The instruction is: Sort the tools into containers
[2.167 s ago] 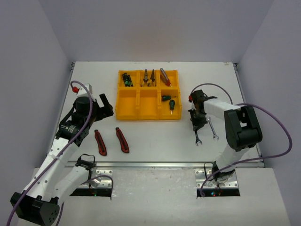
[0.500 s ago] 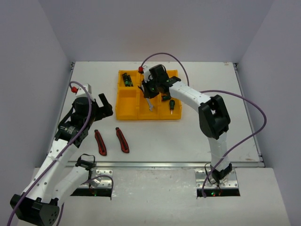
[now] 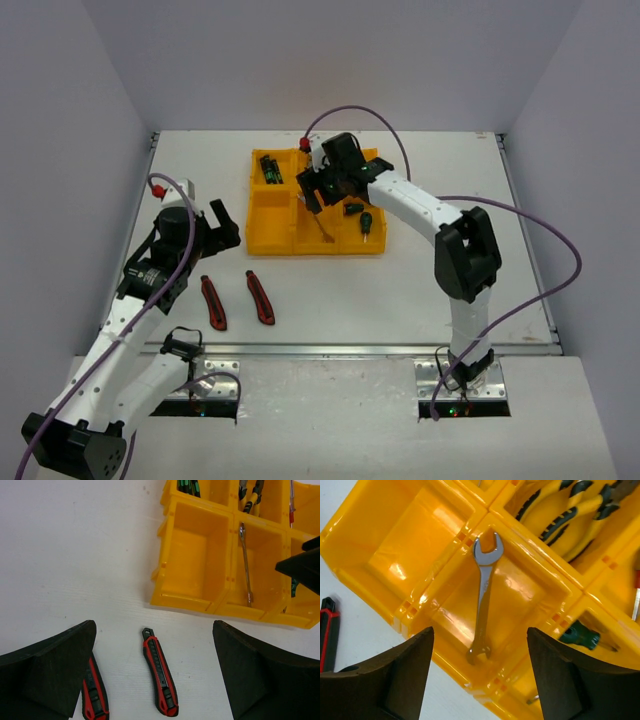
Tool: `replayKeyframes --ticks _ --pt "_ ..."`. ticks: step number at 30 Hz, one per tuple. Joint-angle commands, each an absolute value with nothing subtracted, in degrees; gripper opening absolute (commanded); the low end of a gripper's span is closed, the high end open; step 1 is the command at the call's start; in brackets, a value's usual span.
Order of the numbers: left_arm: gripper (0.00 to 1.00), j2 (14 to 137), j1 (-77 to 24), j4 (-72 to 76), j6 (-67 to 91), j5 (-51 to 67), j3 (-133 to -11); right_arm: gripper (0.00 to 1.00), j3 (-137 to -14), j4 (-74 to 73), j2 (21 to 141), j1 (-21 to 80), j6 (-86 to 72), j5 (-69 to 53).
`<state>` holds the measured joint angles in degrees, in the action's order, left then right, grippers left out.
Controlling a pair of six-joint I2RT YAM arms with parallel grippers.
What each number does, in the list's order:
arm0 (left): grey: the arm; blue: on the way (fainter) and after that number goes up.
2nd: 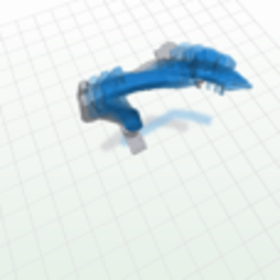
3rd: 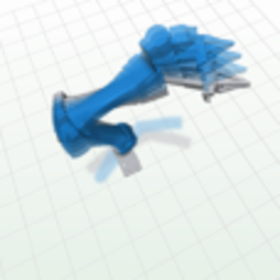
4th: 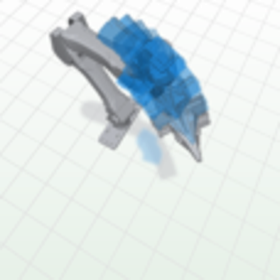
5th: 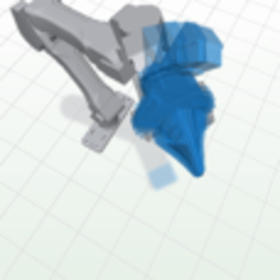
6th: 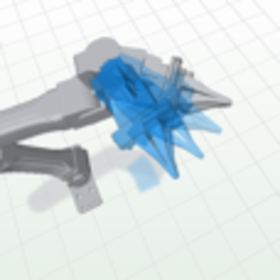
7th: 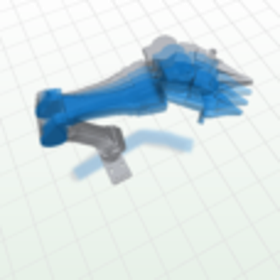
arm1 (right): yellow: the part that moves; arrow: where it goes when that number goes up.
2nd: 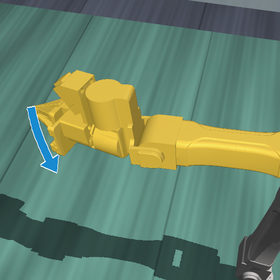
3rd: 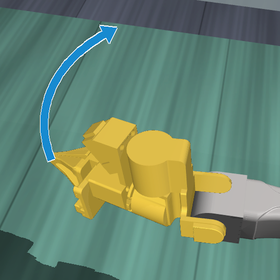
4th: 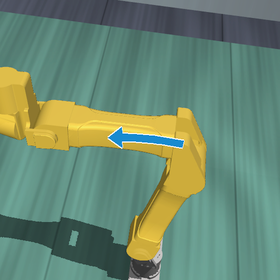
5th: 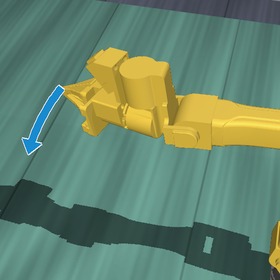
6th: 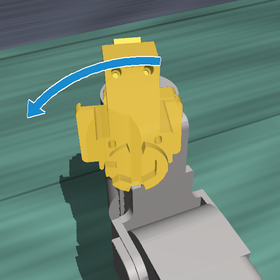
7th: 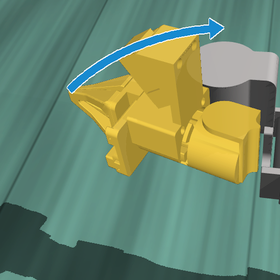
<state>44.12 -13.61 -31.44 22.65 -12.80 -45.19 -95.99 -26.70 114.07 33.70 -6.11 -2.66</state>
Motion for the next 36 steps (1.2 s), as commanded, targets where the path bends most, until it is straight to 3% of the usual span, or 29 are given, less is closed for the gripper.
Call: replayKeyframes --ticks 1,8,14,20,29,33,36 --pt "1.00 41.92 -14.15 -29.09 22.04 -12.89 -45.23 0.75 -90.34 -36.28 99.91 24.73 -8.65 2.58" --pt "1.00 41.89 -14.49 -29.08 22.24 -12.51 -45.43 0.72 -67.04 -41.43 93.62 5.91 -4.19 7.40" --pt "1.00 42.28 -16.08 -29.36 22.32 -13.59 -45.44 0.67 -65.33 -43.01 102.41 -2.28 -5.65 0.57" --pt "1.00 42.34 -17.69 -29.44 22.32 -13.91 -45.68 0.59 -58.56 -36.00 105.11 -2.75 -6.99 1.72" --pt "1.00 41.97 -18.54 -29.62 22.24 -14.06 -45.75 0.27 -57.71 -35.68 110.63 -2.95 -6.03 -1.36" --pt "1.00 41.84 -18.57 -29.65 22.24 -14.15 -45.79 0.03 -57.42 -35.06 111.61 -2.72 -5.83 -2.18" --pt "1.00 41.96 -18.54 -29.71 22.15 -14.07 -45.87 0.00 -56.26 -32.65 108.11 1.23 -6.11 -3.16"
